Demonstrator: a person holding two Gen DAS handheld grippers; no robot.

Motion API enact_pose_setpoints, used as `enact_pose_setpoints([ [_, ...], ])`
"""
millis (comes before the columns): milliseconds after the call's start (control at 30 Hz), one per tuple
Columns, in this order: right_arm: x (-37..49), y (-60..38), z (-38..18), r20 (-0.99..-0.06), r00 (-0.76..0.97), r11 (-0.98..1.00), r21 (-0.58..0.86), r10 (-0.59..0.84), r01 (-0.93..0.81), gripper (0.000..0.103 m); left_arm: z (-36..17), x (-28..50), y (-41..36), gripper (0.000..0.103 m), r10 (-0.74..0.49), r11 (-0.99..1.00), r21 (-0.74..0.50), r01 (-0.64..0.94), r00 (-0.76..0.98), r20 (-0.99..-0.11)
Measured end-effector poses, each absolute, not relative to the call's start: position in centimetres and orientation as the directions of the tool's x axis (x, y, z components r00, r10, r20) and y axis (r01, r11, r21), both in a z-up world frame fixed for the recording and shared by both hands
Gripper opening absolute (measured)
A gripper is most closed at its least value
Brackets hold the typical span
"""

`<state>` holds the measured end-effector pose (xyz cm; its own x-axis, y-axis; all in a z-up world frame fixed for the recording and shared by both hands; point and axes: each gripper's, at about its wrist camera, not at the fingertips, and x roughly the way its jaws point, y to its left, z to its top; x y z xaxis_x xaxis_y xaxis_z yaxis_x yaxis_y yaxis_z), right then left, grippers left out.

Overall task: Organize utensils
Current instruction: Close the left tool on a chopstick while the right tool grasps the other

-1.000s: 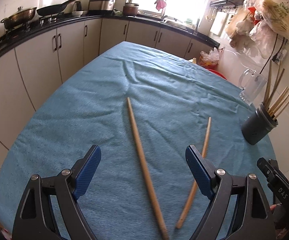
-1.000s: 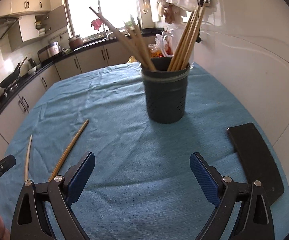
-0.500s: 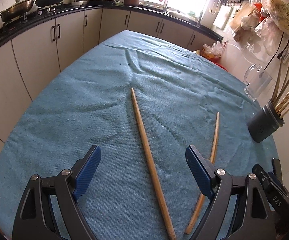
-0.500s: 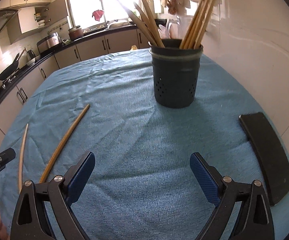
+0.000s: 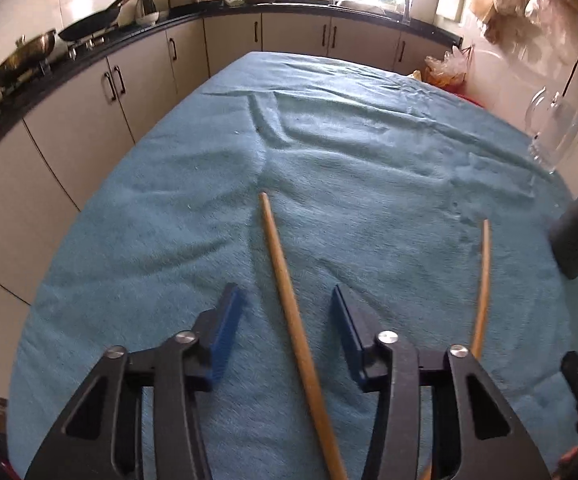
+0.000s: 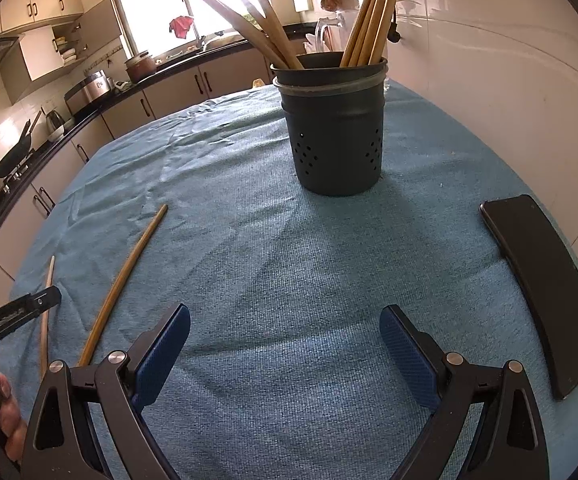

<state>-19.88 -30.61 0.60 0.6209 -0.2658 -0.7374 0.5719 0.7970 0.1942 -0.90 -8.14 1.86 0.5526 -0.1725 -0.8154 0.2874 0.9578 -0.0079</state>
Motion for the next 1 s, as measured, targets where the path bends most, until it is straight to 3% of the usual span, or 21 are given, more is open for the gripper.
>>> enact_pose_setpoints([
  [100, -19.8, -30.4, 0.8, -0.737, 0.623, 0.806, 0.187, -0.263, 0.562, 0.098, 1.9, -0.6, -7.4, 0.022, -0.161, 0.959, 0.006, 0.285, 0.560, -0.813],
  [167, -19.6, -30.1, 1.1, -0.736, 0.626, 0.817, 0.180, -0.256, 0.547, 0.098, 1.9, -0.5, -6.4, 0.016, -0.179, 0.957, -0.010, 0.291, 0.560, -0.809],
  [333, -18.4, -29.4, 2.6, -0.732, 0.648, 0.840, 0.204, -0.210, 0.503, 0.097, 1.8, -0.6, -5.1, 0.014, -0.240, 0.945, -0.057, 0.323, 0.563, -0.791],
  [467, -15.6, -28.5, 3.7, -0.749, 0.649, 0.865, 0.232, -0.132, 0.444, 0.079, 1.7, -0.8, -4.6, 0.014, -0.271, 0.941, -0.090, 0.326, 0.571, -0.775],
  [567, -12.5, -27.8, 4.0, -0.782, 0.623, 0.877, 0.274, -0.036, 0.394, 0.057, 1.7, -0.7, -4.2, 0.014, -0.303, 0.937, -0.132, 0.324, 0.562, -0.770],
  [767, -6.4, -27.3, 2.8, -0.854, 0.520, 0.862, 0.292, 0.039, 0.414, 0.041, 1.7, -0.6, -4.0, 0.012, -0.322, 0.933, -0.157, 0.323, 0.557, -0.766],
  [800, -5.6, -27.3, 2.6, -0.863, 0.504, 0.861, 0.284, 0.038, 0.422, 0.036, 1.7, -0.6, -4.0, 0.011, -0.324, 0.933, -0.160, 0.323, 0.556, -0.765],
  [967, -3.0, -26.5, 1.5, -0.907, 0.421, 0.872, 0.193, -0.016, 0.450, 0.030, 1.7, -0.6, -3.9, 0.011, -0.333, 0.930, -0.168, 0.327, 0.553, -0.763],
  [1000, -2.8, -26.1, 1.4, -0.911, 0.412, 0.881, 0.170, -0.031, 0.442, 0.022, 1.7, -0.5, -3.9, 0.011, -0.334, 0.930, -0.169, 0.327, 0.553, -0.763],
])
